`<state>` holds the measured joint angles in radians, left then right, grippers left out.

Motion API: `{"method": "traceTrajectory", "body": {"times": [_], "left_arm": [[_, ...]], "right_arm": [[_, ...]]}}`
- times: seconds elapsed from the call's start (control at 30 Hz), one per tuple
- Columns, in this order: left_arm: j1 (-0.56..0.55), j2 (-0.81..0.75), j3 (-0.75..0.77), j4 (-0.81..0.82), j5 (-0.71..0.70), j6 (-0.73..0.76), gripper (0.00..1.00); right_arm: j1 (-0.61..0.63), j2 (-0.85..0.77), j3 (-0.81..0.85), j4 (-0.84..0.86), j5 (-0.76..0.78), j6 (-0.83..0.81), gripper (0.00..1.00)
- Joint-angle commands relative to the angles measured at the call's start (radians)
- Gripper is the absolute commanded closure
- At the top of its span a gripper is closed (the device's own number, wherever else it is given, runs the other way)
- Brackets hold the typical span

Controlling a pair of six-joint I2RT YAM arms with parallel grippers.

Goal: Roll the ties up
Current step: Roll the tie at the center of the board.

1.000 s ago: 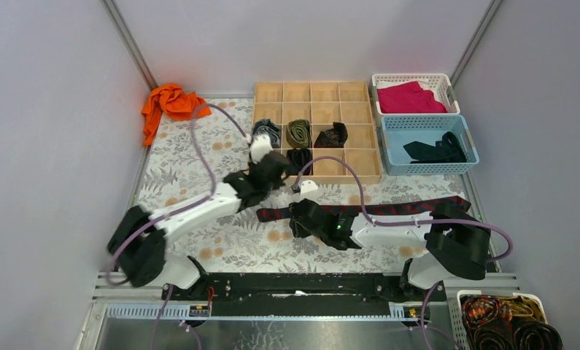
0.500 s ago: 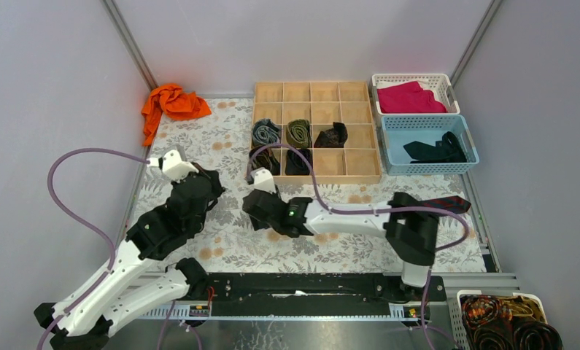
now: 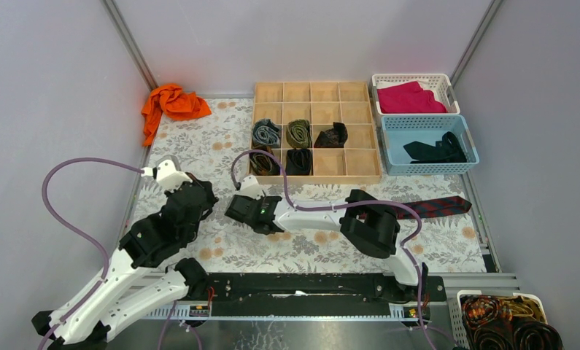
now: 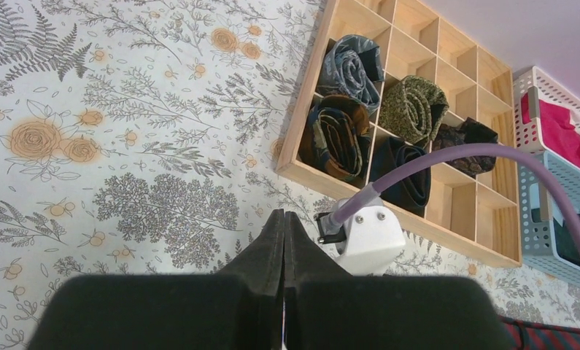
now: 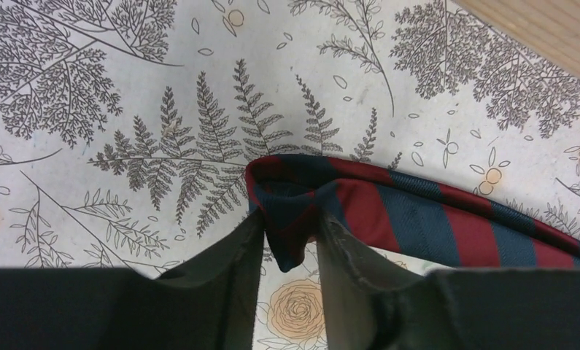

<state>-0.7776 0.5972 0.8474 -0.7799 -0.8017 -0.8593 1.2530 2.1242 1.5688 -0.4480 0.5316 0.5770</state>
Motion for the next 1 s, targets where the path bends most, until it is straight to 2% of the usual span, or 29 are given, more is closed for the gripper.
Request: {"method": "traceTrajectory", "body": {"times": [0.0, 0.17, 0.23, 0.37, 0.73, 0.97], "left_arm": [[0.004, 0.004, -0.024, -0.022, -0.023, -0.016, 1.00], [0.003, -0.015, -0.042, -0.024, -0.036, -0.027, 1.00], [0.004, -0.024, -0.054, -0.024, -0.047, -0.035, 1.00], [0.003, -0.009, -0.078, -0.012, -0.045, -0.049, 1.00], [0.003, 0.093, -0.155, 0.134, 0.008, -0.024, 1.00], [0.005, 0.192, -0.199, 0.252, 0.036, -0.004, 1.00]], "right_arm": [[0.003, 0.009, 0.048, -0.009, 0.081, 0.003, 0.64], [0.003, -0.013, 0.011, 0.084, 0.044, -0.028, 0.69], [0.003, -0.048, -0.038, 0.177, 0.006, -0.043, 0.72], [-0.010, -0.127, -0.172, 0.365, -0.127, -0.070, 0.77], [-0.197, -0.277, -0.482, 0.769, -0.565, -0.046, 0.81], [-0.229, -0.296, -0.442, 0.656, -0.553, -0.134, 0.81]]}}
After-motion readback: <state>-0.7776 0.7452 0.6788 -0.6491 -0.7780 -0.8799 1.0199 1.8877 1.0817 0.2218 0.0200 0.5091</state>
